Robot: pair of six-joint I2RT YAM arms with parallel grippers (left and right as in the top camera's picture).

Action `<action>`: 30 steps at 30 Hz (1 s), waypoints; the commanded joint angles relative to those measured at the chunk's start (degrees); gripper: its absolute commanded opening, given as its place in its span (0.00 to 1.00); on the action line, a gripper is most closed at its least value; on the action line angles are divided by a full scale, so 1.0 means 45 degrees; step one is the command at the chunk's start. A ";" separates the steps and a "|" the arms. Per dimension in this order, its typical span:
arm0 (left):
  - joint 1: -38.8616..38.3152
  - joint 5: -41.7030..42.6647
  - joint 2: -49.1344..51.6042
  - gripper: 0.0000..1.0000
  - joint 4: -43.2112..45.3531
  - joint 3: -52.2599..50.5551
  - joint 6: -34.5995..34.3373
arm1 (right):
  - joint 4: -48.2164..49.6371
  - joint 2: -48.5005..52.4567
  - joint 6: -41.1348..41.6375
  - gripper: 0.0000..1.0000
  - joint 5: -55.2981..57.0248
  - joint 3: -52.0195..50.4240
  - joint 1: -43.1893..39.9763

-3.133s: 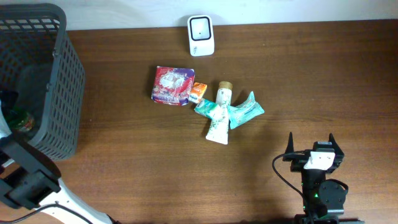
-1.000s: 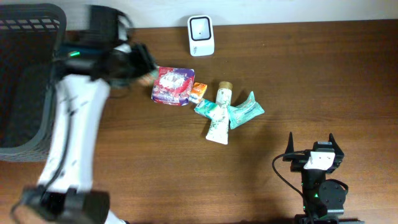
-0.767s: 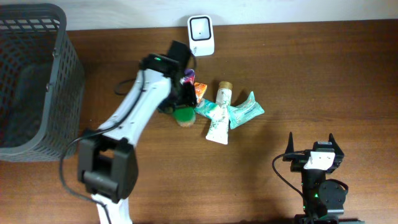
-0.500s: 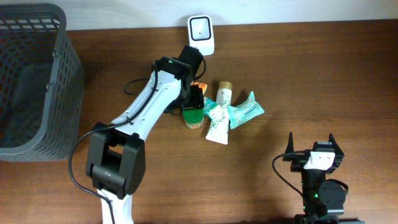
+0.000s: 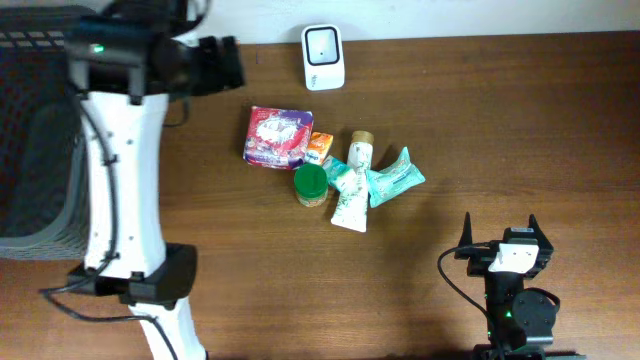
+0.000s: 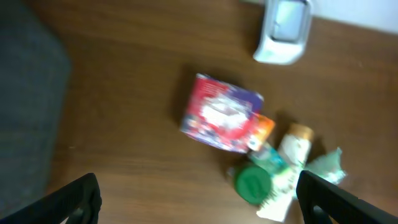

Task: Scan the item barcode
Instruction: 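Place the green-lid jar in front of the tube and release, then raise the left arm aside and move the right gripper toward the items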

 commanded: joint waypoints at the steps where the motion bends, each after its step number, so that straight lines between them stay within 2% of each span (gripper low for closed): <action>1: 0.1651 -0.0262 -0.0287 0.99 -0.0039 0.0136 0.0510 | -0.0039 -0.0058 -0.0049 0.99 0.0199 -0.0107 -0.0049; 4: 0.2288 -0.0262 -0.0287 0.99 -0.0034 0.0136 0.0510 | 0.0714 -0.0058 0.0092 0.99 -0.0282 -0.0107 -0.0044; 5: 0.2288 -0.0262 -0.0287 0.99 -0.0034 0.0136 0.0510 | 0.1171 -0.0058 0.1214 0.99 -0.1787 -0.0107 -0.0039; 6: 0.2288 -0.0267 -0.0287 0.99 -0.0034 0.0136 0.0510 | 0.1520 -0.0058 0.2958 0.99 -0.4371 -0.0107 -0.0039; 7: 0.2288 -0.0267 -0.0287 0.99 -0.0034 0.0136 0.0510 | 0.1880 -0.0058 0.5367 0.99 -0.8641 -0.0107 -0.0039; 8: 0.2288 -0.0267 -0.0287 0.99 -0.0034 0.0136 0.0510 | 0.2467 -0.0058 0.6465 0.99 -1.0380 -0.0107 -0.0039; 9: 0.2288 -0.0267 -0.0287 0.99 -0.0034 0.0136 0.0510 | 0.3293 -0.0058 0.7514 0.99 -1.1069 -0.0107 -0.0039; 12: 0.2293 -0.0272 -0.0287 0.99 -0.0034 0.0136 0.0510 | 0.6800 -0.0058 0.9598 0.99 -1.1094 -0.0107 -0.0039; 14: 0.2288 -0.0267 -0.0287 0.99 -0.0034 0.0136 0.0510 | 1.0540 -0.0058 0.9641 0.99 -1.0428 -0.0102 -0.0039; 15: 0.2288 -0.0272 -0.0287 0.99 -0.0034 0.0136 0.0510 | 1.2332 -0.0058 0.9641 0.99 -0.9335 -0.0010 -0.0039; 16: 0.2288 -0.0267 -0.0287 0.99 -0.0034 0.0136 0.0510 | 1.3129 -0.0058 0.9641 0.99 -0.8053 0.0350 -0.0039; 17: 0.2288 -0.0267 -0.0287 0.99 -0.0034 0.0136 0.0510 | 1.2910 -0.0049 0.9636 0.99 -0.6742 0.1049 -0.0039; 19: 0.2288 -0.0272 -0.0287 0.99 -0.0034 0.0136 0.0510 | 1.1681 0.0126 0.9151 0.99 -0.5561 0.2628 -0.0039; 22: 0.2288 -0.0267 -0.0287 0.99 -0.0034 0.0136 0.0510 | 0.7465 0.1559 0.5343 0.99 -0.6067 0.6523 -0.0039; 24: 0.2288 -0.0267 -0.0287 0.99 -0.0034 0.0136 0.0510 | 0.3298 0.3565 0.2909 0.99 -0.6091 0.9748 -0.0039; 26: 0.2288 -0.0267 -0.0287 0.99 -0.0034 0.0136 0.0510 | 0.0622 0.5294 0.1656 0.99 -0.6091 1.1856 -0.0039; 27: 0.2288 -0.0267 -0.0287 0.99 -0.0034 0.0136 0.0510 | -0.1778 0.7091 0.0947 0.99 -0.6081 1.3697 -0.0039; 30: 0.2288 -0.0267 -0.0287 0.99 -0.0034 0.0136 0.0510 | -0.6518 1.0846 0.0777 0.99 -0.6105 1.7092 -0.0039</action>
